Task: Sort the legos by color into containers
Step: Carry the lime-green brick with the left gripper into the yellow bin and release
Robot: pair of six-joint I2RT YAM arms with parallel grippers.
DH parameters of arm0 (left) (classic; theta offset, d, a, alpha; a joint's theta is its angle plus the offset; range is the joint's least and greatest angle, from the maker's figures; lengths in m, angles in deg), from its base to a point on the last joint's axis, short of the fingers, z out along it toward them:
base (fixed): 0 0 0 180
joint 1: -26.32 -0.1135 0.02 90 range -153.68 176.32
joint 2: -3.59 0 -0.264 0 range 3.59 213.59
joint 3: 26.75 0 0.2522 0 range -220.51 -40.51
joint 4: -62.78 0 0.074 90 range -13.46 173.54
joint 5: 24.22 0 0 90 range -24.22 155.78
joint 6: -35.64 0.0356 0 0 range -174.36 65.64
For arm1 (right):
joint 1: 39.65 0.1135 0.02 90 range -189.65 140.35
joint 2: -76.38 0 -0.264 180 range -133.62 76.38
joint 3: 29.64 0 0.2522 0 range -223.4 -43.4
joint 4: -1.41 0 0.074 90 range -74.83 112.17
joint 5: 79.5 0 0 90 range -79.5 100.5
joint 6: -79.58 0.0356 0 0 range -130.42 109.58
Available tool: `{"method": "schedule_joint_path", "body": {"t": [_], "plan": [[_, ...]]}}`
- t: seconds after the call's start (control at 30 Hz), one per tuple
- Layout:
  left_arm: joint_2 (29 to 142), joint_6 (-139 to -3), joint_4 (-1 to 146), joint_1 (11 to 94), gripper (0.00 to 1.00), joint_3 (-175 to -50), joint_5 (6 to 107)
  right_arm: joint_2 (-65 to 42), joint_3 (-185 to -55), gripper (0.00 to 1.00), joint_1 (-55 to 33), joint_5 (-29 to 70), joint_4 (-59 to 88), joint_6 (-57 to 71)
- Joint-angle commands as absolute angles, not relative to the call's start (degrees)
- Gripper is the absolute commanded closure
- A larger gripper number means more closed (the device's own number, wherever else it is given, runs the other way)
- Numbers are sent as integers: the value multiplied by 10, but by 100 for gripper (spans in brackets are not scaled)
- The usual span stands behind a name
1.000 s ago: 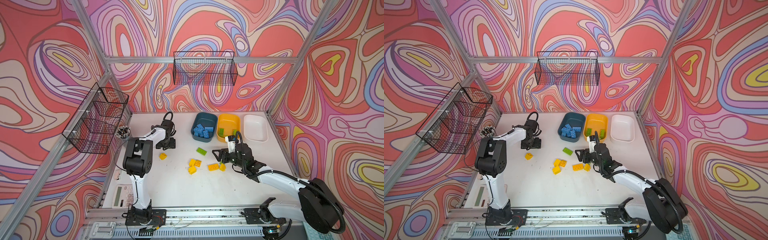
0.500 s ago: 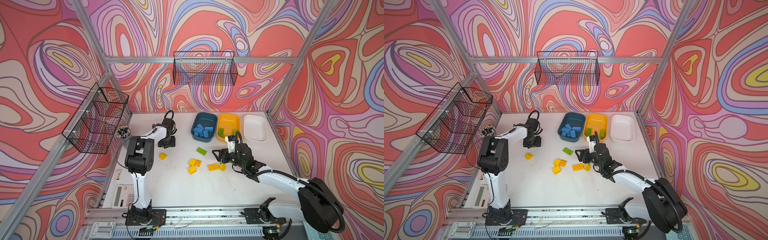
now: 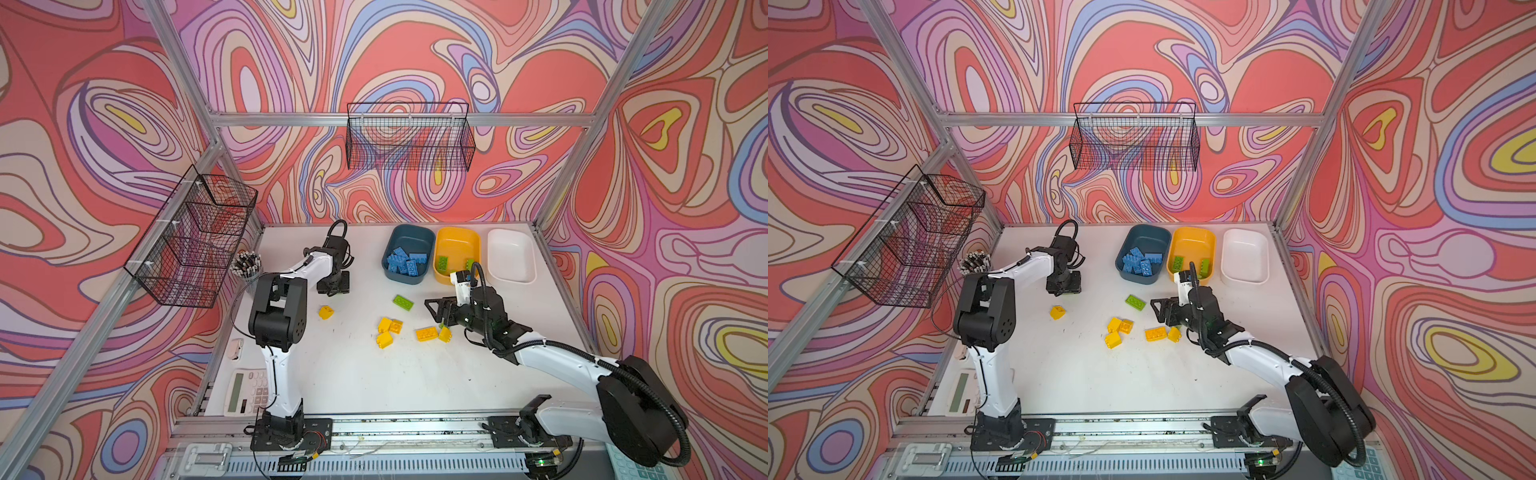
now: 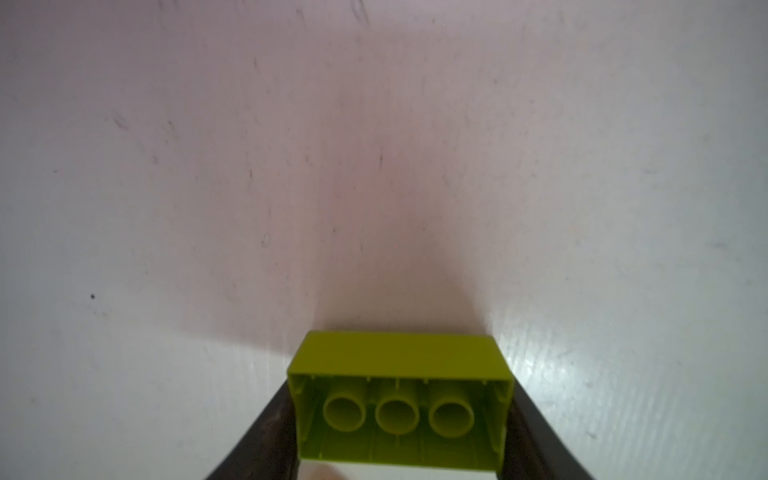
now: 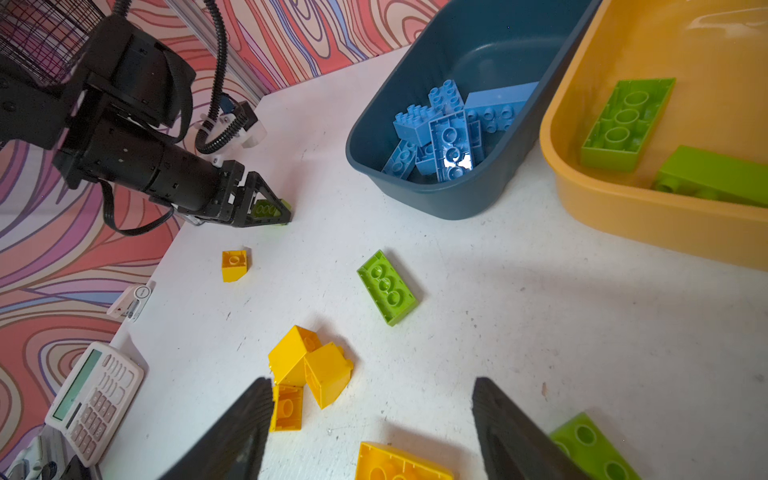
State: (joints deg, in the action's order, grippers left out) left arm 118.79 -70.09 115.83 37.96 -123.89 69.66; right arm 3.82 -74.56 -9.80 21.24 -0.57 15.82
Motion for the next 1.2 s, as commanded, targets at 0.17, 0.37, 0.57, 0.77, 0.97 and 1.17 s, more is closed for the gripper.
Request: {"method": "schedule_joint_path", "body": {"t": [0.17, 0.37, 0.57, 0.77, 0.97, 1.17], "plan": [[1047, -703, 1200, 411, 56, -1232, 659, 75, -752, 20, -94, 220, 19, 165], [1005, -710, 1203, 468, 56, -1282, 636, 129, -759, 20, -94, 221, 75, 175], [1023, -737, 1157, 521, 57, -1354, 586, 192, -761, 20, -94, 218, 154, 183], [1085, -771, 1065, 564, 58, -1411, 511, 253, -776, 20, -94, 197, 239, 185], [1177, -803, 996, 595, 57, -1479, 458, 297, -791, 20, -94, 183, 289, 189], [1266, -837, 934, 609, 58, -1536, 414, 313, -777, 20, -94, 192, 290, 200]]}}
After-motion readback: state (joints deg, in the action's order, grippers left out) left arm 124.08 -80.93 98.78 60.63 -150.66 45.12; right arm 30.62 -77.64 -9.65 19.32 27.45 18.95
